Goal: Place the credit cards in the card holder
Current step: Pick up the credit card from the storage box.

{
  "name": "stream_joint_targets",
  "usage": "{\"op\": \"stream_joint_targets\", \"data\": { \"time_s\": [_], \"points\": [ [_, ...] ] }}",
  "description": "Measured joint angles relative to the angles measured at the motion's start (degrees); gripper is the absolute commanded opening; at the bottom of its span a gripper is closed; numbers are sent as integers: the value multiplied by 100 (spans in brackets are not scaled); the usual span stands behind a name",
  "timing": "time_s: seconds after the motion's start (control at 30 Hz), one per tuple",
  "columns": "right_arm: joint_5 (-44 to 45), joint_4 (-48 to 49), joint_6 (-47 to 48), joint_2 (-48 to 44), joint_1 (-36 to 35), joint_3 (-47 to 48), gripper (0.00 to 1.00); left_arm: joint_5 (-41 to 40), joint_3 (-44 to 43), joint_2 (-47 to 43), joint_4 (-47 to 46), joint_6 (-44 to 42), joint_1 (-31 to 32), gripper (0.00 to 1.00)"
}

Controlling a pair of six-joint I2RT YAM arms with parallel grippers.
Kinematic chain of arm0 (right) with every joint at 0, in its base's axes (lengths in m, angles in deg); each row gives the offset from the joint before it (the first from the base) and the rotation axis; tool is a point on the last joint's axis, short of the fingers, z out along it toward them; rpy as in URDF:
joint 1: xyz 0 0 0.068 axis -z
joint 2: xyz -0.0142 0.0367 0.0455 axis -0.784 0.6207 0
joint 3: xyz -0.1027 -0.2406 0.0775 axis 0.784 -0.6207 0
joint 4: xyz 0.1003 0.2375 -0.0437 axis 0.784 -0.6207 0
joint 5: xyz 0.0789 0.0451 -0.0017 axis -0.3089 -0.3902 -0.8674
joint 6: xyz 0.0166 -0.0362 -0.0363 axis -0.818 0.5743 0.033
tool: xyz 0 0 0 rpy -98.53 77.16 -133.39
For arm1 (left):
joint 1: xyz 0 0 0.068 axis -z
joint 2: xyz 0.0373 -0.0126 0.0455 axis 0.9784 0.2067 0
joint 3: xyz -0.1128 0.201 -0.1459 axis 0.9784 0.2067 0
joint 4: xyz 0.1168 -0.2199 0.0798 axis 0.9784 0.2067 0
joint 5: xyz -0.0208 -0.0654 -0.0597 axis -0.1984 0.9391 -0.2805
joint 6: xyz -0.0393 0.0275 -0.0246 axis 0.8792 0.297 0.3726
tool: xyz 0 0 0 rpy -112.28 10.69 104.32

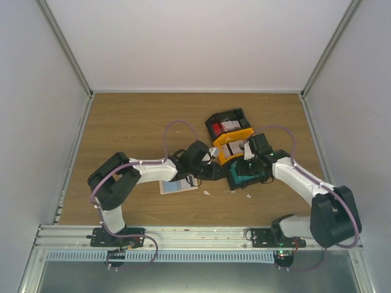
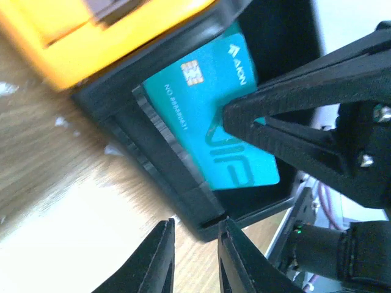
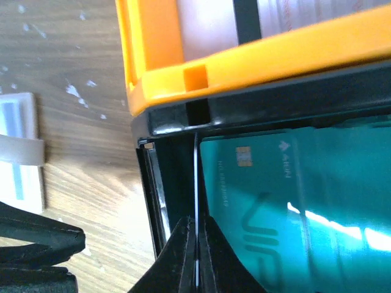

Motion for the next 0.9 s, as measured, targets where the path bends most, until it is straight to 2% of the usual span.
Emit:
{"op": "stream_joint_targets", "data": {
  "time_s": [0.1, 0.27, 0.5, 0.57, 0.73, 0.83, 0.9],
  "points": [
    [146, -109, -68, -391, -2, 17, 0, -66, 15, -232, -94, -4, 0, 26],
    [448, -363, -116, -717, -7, 133, 1, -216, 22, -483, -208, -7, 0, 34],
    [518, -643, -201, -1137, -7, 490, 1, -555, 229, -1025, -186, -76, -33, 57],
    [293, -522, -225, -1283, -7, 595, 0, -601, 323, -1285, -173, -98, -72, 65],
    [-629, 83, -393, -1585, -7, 621, 1, -535, 461, -1912, -118, -105, -341, 73],
    [-1283, 640, -595, -1676, -7, 540, 1, -396, 533, -2302, -46, -98, -501, 74],
    [-1777, 1054, -765, -1742, -7, 409, 0, -249, 553, -2566, -11, -90, -553, 71]
  ]
}}
